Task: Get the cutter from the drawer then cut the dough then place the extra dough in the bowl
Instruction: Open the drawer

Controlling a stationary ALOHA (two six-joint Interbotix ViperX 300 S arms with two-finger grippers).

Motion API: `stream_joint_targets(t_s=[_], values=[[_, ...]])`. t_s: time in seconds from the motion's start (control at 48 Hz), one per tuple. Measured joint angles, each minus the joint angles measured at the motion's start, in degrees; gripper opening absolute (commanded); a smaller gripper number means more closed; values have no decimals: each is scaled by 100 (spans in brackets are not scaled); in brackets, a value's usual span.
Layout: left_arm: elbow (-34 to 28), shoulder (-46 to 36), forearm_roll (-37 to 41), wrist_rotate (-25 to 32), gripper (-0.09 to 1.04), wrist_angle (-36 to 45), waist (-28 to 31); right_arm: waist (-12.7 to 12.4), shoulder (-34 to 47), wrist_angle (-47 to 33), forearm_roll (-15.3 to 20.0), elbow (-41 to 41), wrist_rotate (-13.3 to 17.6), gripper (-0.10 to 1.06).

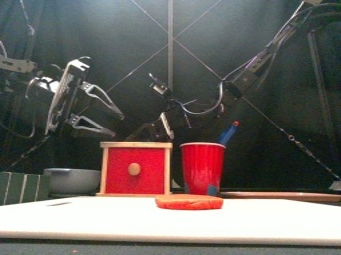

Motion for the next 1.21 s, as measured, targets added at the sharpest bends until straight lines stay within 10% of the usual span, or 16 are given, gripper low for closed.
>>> stream_joint_targets(t_s=[0.396,1.208], values=[[-492,1081,-923,-932,86,62,9,62,0,44,0,-9,9,-7],[-1072,1784,-1512,-914,84,-185,176,141,53,88,35,-70,35,-7]])
